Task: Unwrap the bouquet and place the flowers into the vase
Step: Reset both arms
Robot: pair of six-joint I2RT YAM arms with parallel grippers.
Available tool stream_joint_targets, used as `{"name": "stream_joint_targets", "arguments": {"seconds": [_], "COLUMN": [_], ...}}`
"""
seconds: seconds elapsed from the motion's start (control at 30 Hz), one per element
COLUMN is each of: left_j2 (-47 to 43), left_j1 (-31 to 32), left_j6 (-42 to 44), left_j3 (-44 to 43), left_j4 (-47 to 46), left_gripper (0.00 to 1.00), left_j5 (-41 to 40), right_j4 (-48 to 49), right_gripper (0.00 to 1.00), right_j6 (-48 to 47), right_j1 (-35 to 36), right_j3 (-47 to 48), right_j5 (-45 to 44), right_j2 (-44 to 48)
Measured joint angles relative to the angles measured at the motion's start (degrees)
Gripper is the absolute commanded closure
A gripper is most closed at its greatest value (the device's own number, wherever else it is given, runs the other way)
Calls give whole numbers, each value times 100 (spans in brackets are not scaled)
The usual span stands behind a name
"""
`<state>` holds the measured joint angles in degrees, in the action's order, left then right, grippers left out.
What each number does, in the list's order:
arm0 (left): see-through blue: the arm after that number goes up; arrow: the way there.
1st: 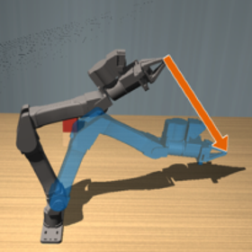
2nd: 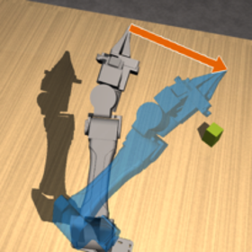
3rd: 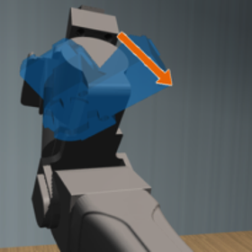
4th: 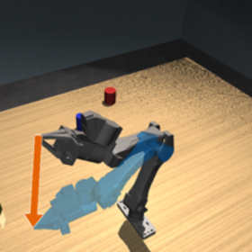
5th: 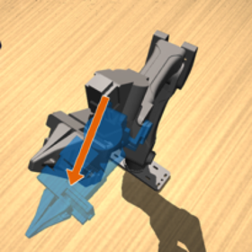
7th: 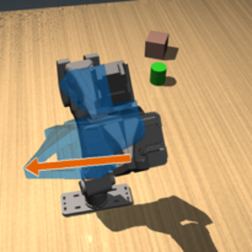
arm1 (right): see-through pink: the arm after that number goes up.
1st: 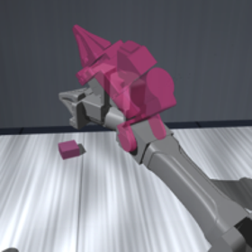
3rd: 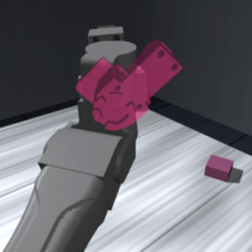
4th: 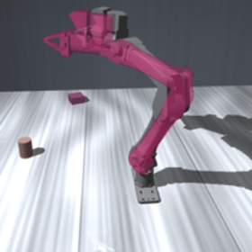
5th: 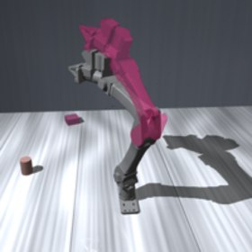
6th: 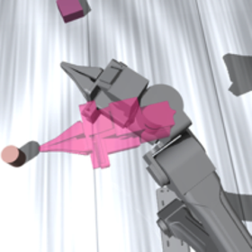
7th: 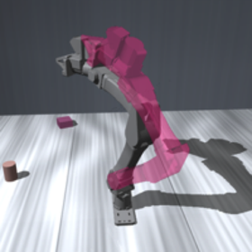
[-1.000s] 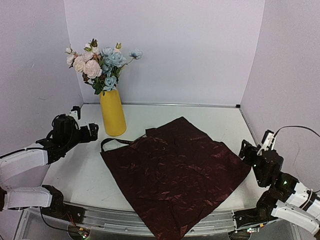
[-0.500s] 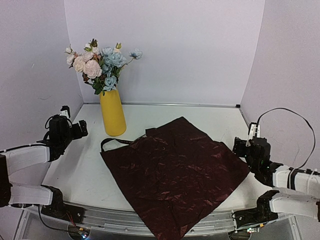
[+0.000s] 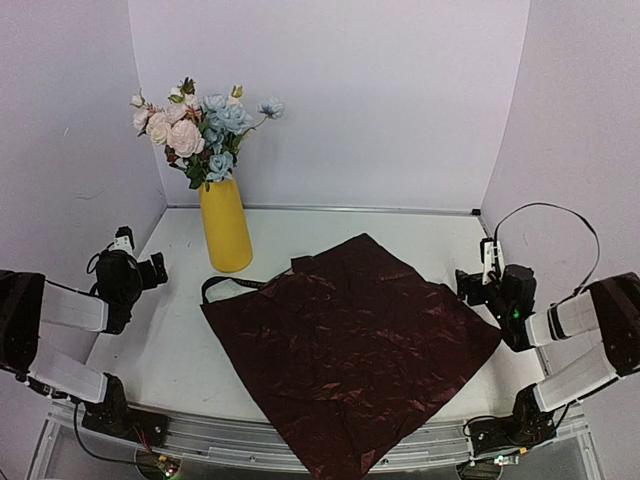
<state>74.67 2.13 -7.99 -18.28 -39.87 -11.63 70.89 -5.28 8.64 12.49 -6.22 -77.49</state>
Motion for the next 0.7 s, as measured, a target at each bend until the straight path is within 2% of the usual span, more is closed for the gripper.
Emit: {"name": "stream_joint_targets", "arguments": {"seconds": [0.23,0.5,0.7], "left_j2": [601,1608,2077], "left_j1": [-22,-22,-12], "left_j6": [179,202,335], "left_j3": [230,503,277], "left_j4": [-1125,-2456,-2560], "left_gripper": [0,0,0], "left_j5": [239,410,707], "right_j4": [267,331,445], "right_gripper": [2,2,2], "right_j6": [-75,15,108], "right_j1": [-100,-111,-111], "right_j3": [-185,-171,-22], "right_j5": [-114,-381,-688], "right_j2": [-884,-998,-1002]}}
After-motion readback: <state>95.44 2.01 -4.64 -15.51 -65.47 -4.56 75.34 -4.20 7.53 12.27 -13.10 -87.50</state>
